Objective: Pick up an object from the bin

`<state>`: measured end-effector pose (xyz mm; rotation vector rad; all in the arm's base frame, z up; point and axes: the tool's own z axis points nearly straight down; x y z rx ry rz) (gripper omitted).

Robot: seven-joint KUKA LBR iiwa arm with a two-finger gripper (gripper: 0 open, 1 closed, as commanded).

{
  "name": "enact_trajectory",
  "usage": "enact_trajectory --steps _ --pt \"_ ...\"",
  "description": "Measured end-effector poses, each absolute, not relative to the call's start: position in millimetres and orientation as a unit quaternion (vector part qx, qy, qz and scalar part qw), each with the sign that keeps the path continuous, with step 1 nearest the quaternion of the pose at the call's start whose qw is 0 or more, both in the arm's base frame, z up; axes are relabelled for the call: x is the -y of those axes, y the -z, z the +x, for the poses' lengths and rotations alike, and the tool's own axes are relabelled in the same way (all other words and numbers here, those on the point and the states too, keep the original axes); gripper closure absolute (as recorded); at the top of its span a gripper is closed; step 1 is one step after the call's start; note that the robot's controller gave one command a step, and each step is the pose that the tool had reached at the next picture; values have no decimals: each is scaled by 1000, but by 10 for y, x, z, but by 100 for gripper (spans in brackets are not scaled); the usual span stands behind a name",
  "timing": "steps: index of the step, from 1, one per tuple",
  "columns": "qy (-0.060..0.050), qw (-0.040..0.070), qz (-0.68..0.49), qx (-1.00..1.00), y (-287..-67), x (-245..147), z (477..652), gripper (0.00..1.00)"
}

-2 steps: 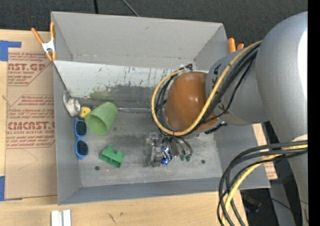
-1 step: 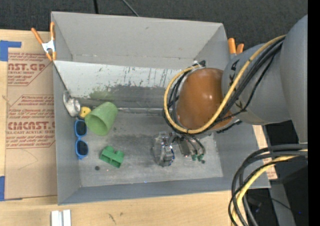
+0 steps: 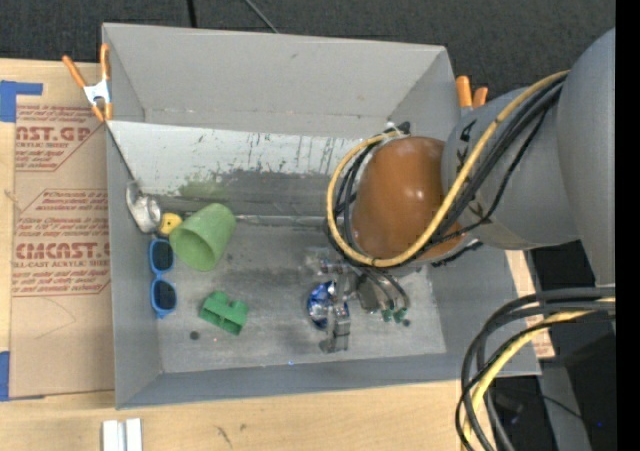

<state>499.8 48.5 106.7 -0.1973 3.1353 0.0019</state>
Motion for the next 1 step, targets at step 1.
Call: enact_trajectory --steps 1 --pt "-1 0 -231 -973 -797 -463 5206 0"
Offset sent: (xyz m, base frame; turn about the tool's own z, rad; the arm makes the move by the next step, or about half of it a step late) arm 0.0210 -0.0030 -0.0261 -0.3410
